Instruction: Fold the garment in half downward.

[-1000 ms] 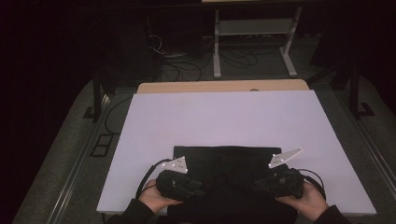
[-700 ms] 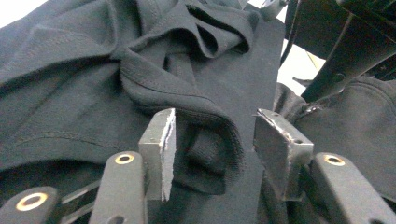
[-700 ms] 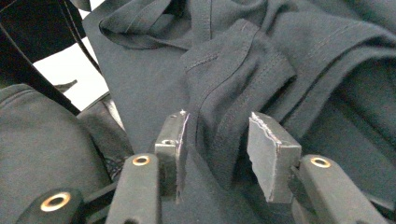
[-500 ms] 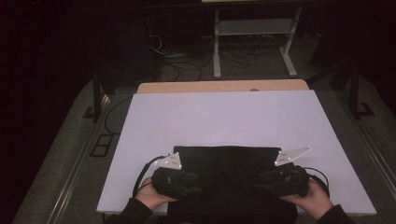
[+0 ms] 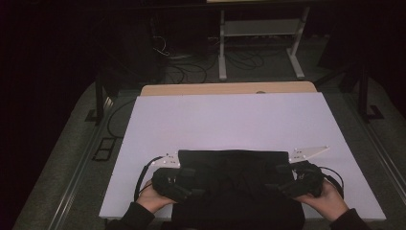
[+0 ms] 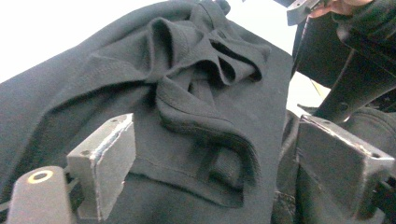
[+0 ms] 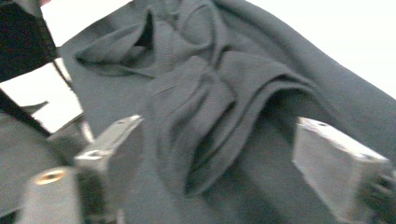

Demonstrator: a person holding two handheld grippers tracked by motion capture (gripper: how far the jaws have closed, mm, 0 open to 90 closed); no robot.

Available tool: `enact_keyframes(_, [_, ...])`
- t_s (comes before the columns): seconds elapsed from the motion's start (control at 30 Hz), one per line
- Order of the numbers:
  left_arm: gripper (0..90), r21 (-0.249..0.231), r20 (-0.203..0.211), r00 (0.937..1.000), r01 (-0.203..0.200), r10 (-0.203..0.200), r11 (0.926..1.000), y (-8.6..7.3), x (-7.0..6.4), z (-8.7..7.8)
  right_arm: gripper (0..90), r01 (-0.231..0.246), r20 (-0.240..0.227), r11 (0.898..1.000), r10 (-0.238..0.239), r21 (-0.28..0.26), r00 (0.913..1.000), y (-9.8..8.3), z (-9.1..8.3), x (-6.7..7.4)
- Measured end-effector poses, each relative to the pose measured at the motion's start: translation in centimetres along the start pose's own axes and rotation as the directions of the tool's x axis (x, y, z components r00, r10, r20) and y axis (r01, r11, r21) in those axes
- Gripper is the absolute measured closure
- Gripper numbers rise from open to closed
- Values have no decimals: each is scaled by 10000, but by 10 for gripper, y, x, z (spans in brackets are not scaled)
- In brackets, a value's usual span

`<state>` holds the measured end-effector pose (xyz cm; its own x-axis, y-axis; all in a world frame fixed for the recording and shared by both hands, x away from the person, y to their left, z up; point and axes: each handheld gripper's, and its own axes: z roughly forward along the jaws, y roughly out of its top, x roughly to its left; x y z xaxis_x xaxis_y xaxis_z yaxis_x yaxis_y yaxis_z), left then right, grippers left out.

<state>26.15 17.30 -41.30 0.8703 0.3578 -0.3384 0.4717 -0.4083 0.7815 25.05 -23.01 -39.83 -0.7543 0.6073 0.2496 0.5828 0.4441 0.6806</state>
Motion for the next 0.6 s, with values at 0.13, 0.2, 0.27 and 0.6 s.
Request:
enact_keyframes(0.13, [3,14,-365,9993,-43,43,10000,0,0,1,0,-127,360,9999,127,-1,9993,1,-2,-3])
enact_keyframes(0.2, [0,-20,-404,9992,-53,52,10000,2,1,0,0,-113,287,9999,116,-123,9995,2,-4,-5])
enact_keyframes(0.27, [0,-114,-442,9990,-64,59,9999,3,2,-2,0,-93,293,9998,98,-186,9995,2,-7,-7])
enact_keyframes(0.6, [0,-454,-906,9957,-250,208,9987,17,11,-19,0,-27,322,9981,47,-614,9995,7,-25,-21])
